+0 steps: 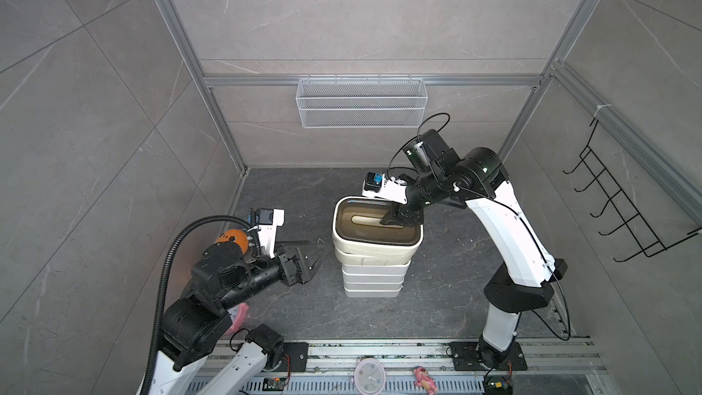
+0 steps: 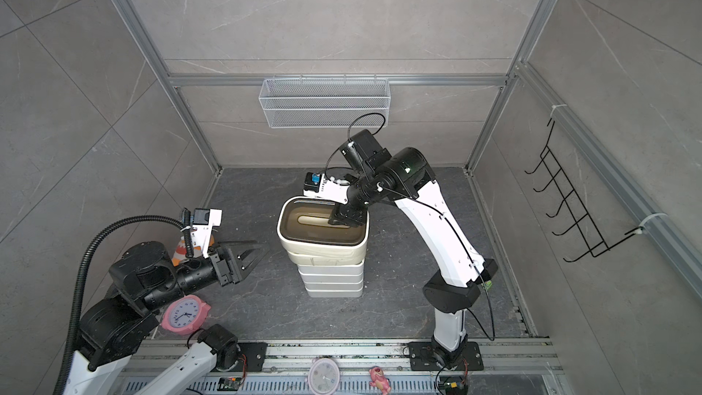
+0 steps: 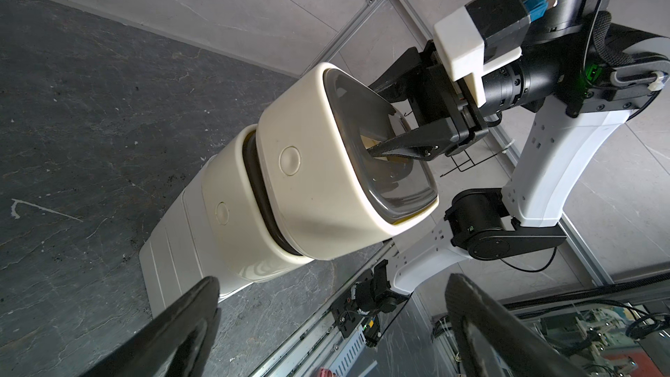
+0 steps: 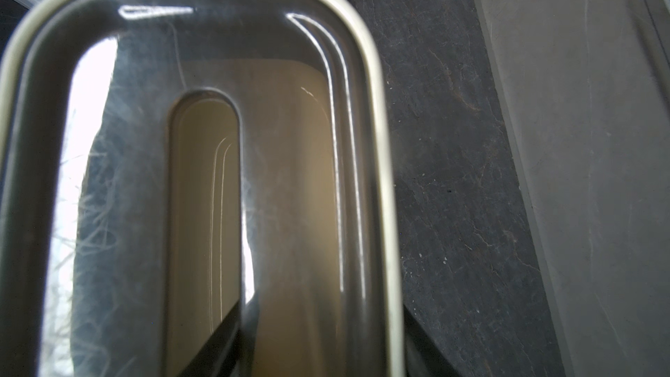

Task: Stack the tissue boxes
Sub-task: Place the tissue box at the tissue box.

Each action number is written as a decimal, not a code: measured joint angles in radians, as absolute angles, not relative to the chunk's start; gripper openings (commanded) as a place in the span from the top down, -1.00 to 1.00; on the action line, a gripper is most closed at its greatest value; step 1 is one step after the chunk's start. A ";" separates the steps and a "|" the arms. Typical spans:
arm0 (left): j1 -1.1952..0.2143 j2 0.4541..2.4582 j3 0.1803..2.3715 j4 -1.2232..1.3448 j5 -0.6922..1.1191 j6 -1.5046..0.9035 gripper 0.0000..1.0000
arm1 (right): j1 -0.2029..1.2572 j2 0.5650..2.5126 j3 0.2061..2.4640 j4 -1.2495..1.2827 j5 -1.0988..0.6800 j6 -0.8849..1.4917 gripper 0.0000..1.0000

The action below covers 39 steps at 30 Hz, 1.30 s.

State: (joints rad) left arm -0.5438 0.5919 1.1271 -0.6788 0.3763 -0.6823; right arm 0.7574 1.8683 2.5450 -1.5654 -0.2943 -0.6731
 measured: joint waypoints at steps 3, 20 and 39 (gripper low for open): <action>-0.543 0.590 1.127 -0.678 0.376 -0.682 -1.00 | 0.759 1.869 2.545 -1.564 -0.291 -0.673 -0.10; -0.543 0.589 1.117 -0.665 0.379 -0.685 -1.00 | 0.767 1.885 2.547 -1.497 -0.244 -0.666 -0.41; -0.544 0.619 1.119 -0.650 0.405 -0.685 -1.00 | 0.777 1.890 2.641 -1.491 -0.212 -0.630 -0.64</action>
State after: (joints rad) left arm -0.5438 0.6189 1.1194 -0.6502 0.4053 -0.6846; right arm 0.7769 1.8900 2.6408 -1.4906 -0.2115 -0.6300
